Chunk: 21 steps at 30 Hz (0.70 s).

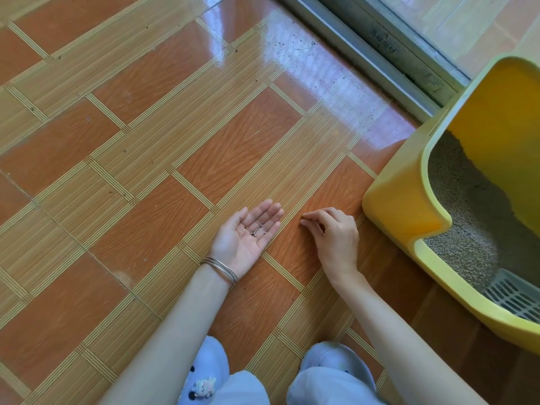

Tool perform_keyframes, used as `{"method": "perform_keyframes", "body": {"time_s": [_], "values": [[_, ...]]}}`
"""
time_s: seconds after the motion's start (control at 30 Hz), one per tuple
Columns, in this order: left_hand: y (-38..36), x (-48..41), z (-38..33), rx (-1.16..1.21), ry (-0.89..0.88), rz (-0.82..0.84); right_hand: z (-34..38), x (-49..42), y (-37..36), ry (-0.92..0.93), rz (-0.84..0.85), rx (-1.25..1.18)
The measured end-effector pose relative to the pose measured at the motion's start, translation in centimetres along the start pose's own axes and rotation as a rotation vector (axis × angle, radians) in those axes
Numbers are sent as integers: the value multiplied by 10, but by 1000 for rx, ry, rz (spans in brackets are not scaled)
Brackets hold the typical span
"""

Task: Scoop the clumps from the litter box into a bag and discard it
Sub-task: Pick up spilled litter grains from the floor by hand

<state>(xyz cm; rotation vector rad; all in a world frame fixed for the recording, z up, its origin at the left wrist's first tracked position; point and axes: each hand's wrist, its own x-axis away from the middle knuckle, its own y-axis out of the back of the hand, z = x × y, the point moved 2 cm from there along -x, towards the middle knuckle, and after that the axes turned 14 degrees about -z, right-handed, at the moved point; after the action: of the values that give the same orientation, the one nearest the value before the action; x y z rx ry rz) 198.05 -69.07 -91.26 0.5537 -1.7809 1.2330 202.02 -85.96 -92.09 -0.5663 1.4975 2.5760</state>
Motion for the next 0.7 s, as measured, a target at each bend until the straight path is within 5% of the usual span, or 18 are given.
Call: {"method": "perform_keyframes", "body": {"time_s": [0.7], "values": [[0, -2, 5, -26, 5, -20, 4, 4, -4, 16, 44, 92]]}}
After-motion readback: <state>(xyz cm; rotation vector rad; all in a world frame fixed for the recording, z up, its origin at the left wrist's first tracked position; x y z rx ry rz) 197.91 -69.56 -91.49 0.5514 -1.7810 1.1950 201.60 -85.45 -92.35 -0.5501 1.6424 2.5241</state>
